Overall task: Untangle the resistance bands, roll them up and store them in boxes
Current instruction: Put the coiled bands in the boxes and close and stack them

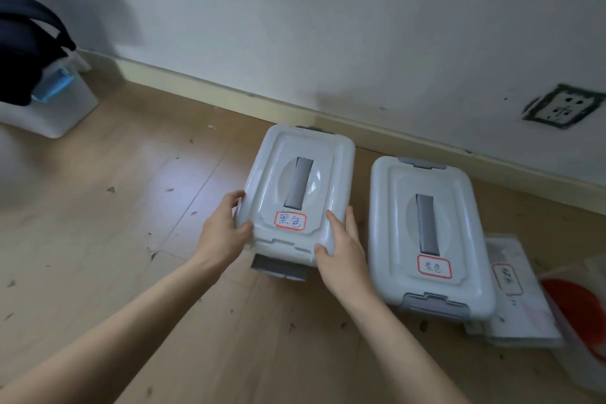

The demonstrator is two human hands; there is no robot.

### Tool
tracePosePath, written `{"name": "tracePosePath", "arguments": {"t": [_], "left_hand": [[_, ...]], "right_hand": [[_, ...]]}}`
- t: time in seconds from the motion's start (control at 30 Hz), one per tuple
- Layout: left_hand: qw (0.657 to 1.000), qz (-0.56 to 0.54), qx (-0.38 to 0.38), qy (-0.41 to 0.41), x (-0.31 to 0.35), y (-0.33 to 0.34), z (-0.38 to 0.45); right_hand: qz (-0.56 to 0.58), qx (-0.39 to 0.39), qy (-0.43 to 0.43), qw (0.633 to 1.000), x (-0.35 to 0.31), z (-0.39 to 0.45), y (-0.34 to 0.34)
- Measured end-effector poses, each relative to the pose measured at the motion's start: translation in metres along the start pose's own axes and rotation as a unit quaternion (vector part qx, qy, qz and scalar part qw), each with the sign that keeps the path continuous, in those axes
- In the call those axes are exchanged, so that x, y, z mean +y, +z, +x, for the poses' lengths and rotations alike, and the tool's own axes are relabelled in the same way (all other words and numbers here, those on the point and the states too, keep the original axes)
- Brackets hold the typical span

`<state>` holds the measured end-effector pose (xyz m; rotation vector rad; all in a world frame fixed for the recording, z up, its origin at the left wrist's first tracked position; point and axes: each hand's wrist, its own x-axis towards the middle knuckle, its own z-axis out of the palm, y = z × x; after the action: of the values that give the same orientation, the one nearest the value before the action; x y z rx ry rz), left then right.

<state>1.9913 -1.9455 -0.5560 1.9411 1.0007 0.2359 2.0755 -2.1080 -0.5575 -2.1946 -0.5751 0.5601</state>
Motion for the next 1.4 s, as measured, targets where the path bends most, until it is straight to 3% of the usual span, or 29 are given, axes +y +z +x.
{"name": "tracePosePath", "arguments": {"t": [0.2,0.33,0.43,0.5,0.77,0.87,0.97,1.07,1.13,1.23,1.33,1.4], "left_hand": [[0.996,0.076,-0.028,0.022,-0.007,-0.006,-0.017],[0.955,0.255,-0.053,0.143,-0.012,0.0,-0.011],[0.929,0.306,-0.13,0.165,-0.02,0.01,-0.009],[0.929,0.298,-0.139,0.171,-0.025,0.01,-0.009],[0.933,0.292,-0.151,0.145,-0.02,0.006,-0.007],[0.933,0.308,-0.119,0.142,-0.011,0.002,-0.001],[0.933,0.32,-0.07,0.149,0.01,0.008,0.018],[0.919,0.342,-0.066,0.184,0.028,0.03,0.035],[0.899,0.375,-0.063,0.215,0.028,0.048,0.035],[0.871,0.424,-0.027,0.246,0.016,0.061,0.033],[0.867,0.429,-0.009,0.254,0.013,0.061,0.033],[0.868,0.428,-0.007,0.253,0.014,0.061,0.034]], "right_hand": [[-0.084,-0.03,-0.01,0.996,0.007,-0.023,-0.01],[-0.324,-0.095,-0.188,0.922,0.005,-0.026,-0.003],[-0.423,-0.143,-0.221,0.867,0.004,-0.017,0.008],[-0.437,-0.147,-0.223,0.859,0.005,-0.014,0.008],[-0.393,-0.198,-0.224,0.87,-0.01,-0.01,-0.013],[-0.39,-0.212,-0.218,0.869,-0.016,-0.013,-0.014],[-0.273,-0.185,-0.184,0.926,-0.027,0.011,-0.033],[-0.203,-0.077,-0.122,0.968,-0.034,0.073,-0.056],[-0.2,-0.047,-0.085,0.975,-0.038,0.116,-0.063],[-0.169,-0.094,-0.002,0.981,-0.029,0.165,-0.057],[-0.015,-0.134,0.076,0.988,-0.014,0.185,-0.051],[0.102,-0.112,0.095,0.984,-0.005,0.186,-0.045]]}}
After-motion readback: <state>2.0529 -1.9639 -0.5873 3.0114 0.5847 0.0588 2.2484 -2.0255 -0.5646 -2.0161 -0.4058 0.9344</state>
